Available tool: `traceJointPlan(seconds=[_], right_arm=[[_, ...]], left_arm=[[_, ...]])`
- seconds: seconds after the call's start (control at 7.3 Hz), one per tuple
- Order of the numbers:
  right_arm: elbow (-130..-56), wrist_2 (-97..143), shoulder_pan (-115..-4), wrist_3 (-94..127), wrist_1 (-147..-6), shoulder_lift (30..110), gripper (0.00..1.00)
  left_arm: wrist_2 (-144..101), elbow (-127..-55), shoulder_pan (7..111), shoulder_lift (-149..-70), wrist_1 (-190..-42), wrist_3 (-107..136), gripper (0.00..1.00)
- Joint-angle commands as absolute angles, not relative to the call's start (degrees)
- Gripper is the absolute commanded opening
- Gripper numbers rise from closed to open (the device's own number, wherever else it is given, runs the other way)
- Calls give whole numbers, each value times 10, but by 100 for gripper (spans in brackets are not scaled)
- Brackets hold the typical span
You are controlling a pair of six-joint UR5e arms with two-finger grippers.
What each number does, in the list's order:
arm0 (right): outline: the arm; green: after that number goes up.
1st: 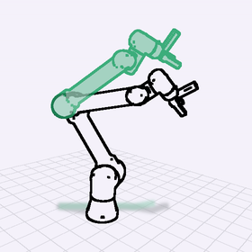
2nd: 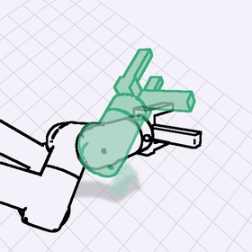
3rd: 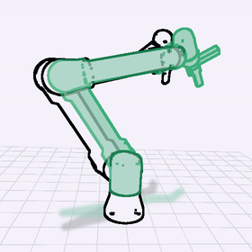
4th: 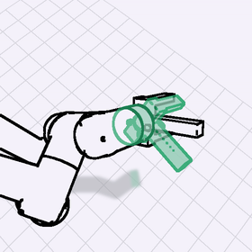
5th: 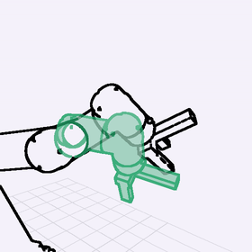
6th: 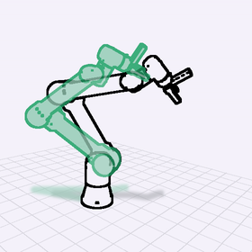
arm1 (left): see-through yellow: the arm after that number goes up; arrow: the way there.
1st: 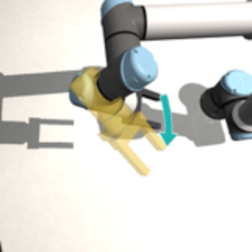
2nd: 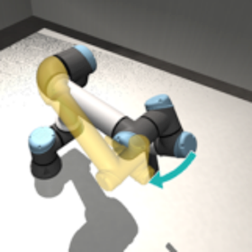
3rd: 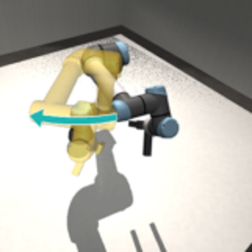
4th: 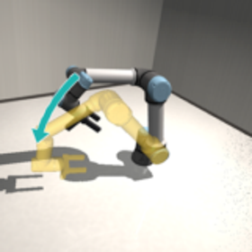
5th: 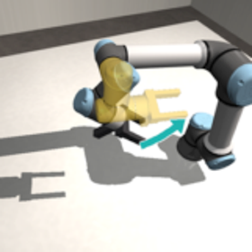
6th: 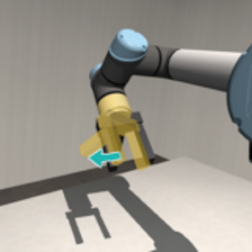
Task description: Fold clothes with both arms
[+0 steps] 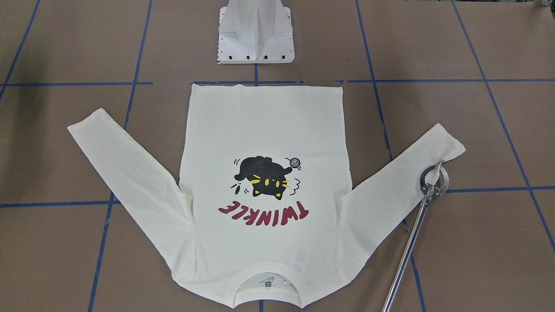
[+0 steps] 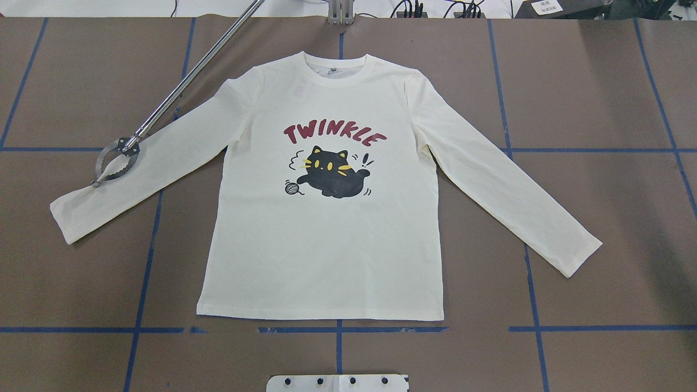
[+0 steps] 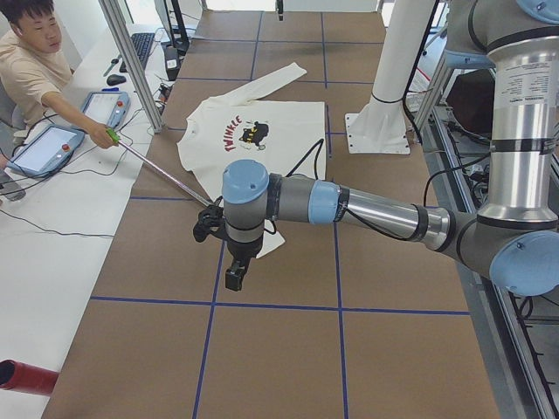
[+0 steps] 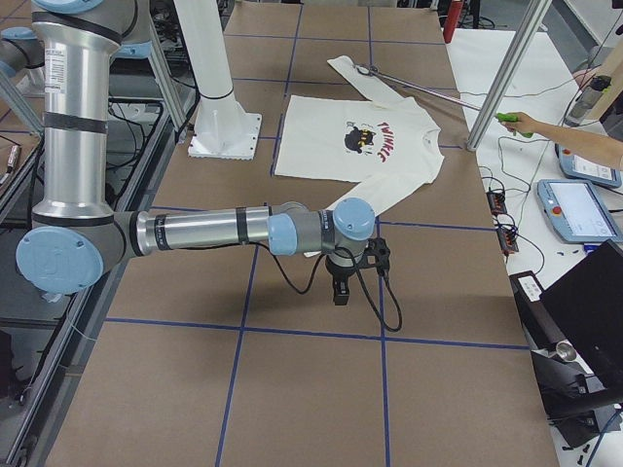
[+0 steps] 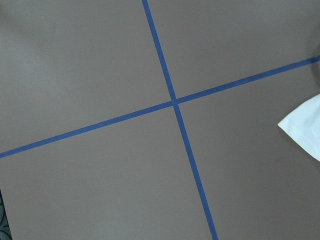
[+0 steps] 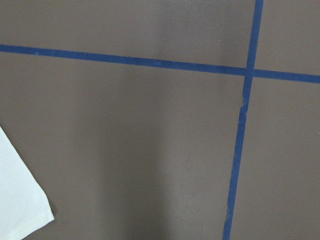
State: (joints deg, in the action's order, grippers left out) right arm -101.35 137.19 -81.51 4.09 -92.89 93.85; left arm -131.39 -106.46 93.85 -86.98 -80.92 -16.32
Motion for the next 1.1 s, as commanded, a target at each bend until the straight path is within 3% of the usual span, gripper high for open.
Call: traceJointPlan(seconds=[0.0,0.96], right_arm=[[-1019,1371,-828,38,-963,925,100],[-1022,1373,-828,39,-960,927,100]], left_arm=[[-1325,-1078,940,-850,-815,-171,100],[-1324,-1075,939,-853,-811,-170,100]])
